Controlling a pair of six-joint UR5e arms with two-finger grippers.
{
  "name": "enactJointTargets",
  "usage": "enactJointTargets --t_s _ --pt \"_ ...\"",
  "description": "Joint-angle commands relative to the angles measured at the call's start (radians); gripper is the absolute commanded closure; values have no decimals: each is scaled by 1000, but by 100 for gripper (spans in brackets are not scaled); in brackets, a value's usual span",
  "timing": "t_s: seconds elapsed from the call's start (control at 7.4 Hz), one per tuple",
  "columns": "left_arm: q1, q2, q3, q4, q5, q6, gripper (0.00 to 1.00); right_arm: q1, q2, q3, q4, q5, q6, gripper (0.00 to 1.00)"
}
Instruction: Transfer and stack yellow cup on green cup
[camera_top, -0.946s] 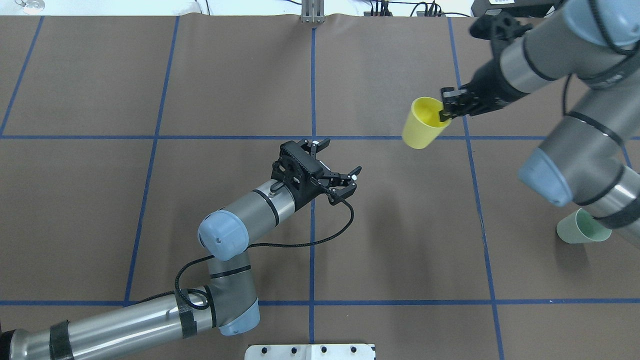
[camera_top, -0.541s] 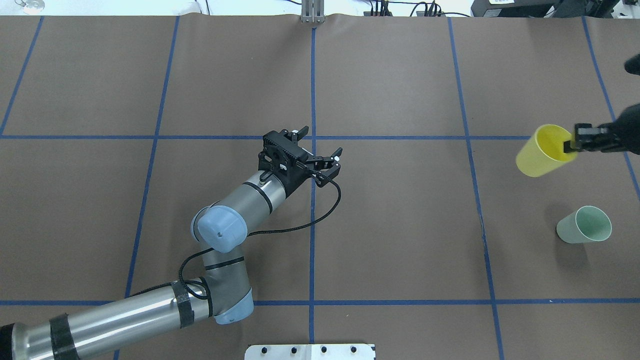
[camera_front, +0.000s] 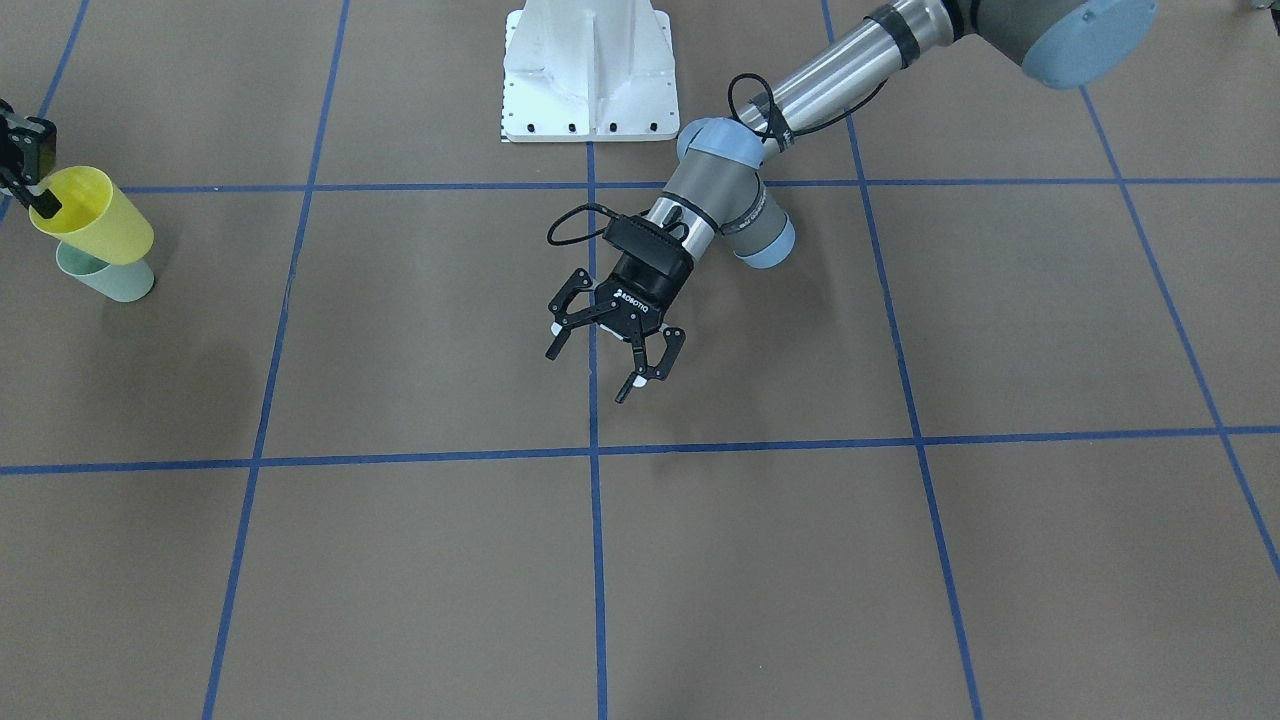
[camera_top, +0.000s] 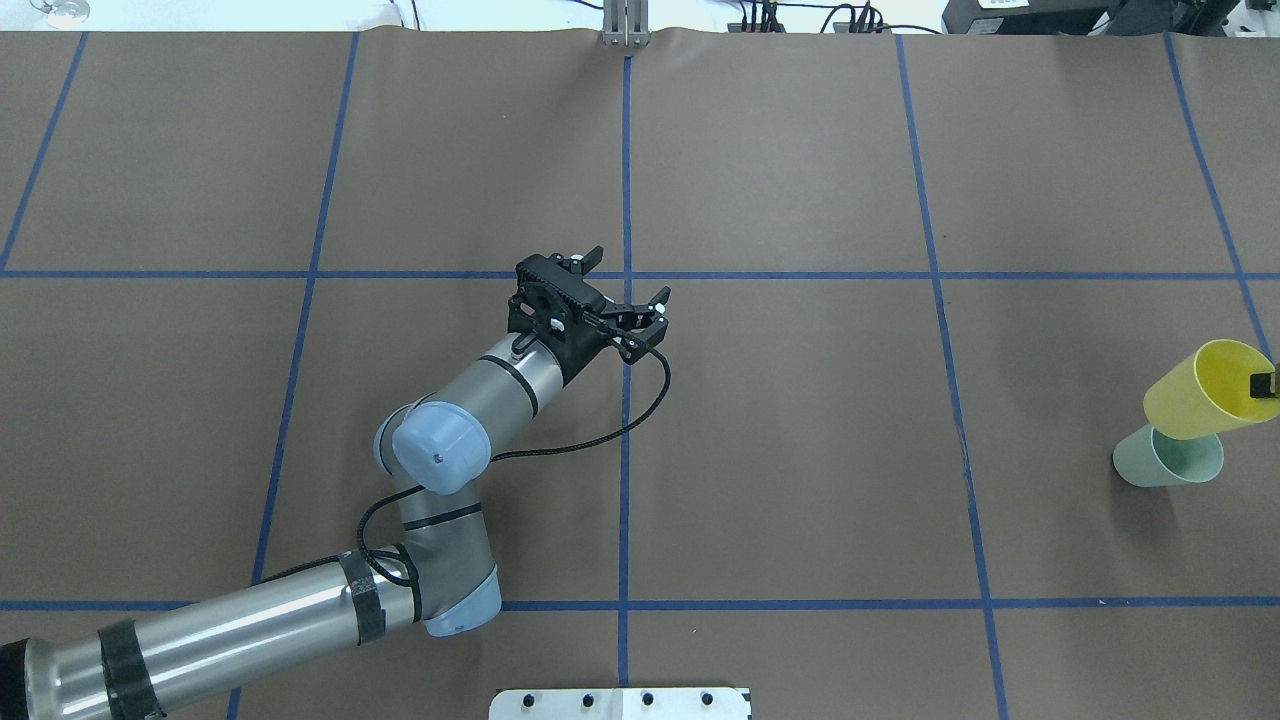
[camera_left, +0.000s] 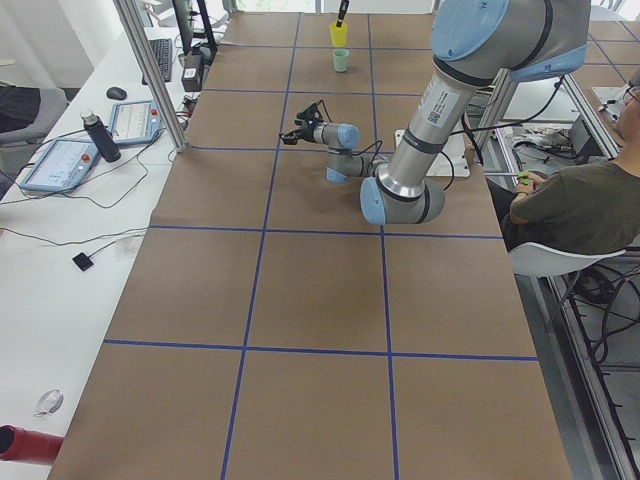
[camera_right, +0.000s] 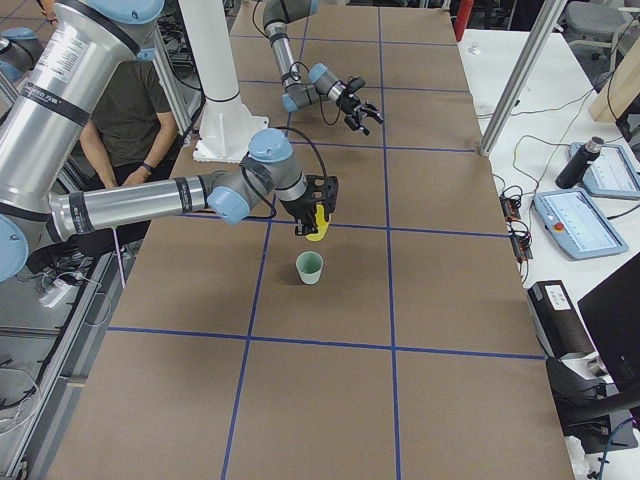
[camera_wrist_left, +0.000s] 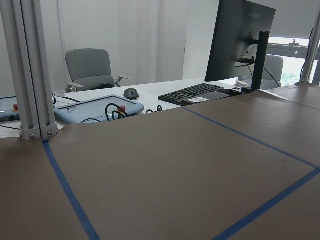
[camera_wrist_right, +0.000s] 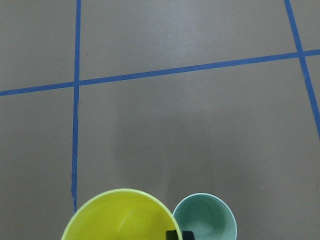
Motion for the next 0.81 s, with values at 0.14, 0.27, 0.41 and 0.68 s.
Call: enactJointTargets --t_s 0.14,0.27,0.41,0.68 --pt "1 0 0 0 -1 -7 1 -2 -5 -55 7 -1 -7 100" --pt "1 0 0 2 0 -34 1 -7 -5 -63 7 -1 -6 100" --pt "1 0 0 2 -1 -41 1 -7 4 -96 15 8 -1 100" --pt "0 -2 0 2 -1 -42 1 -10 4 -118 23 22 5 100"
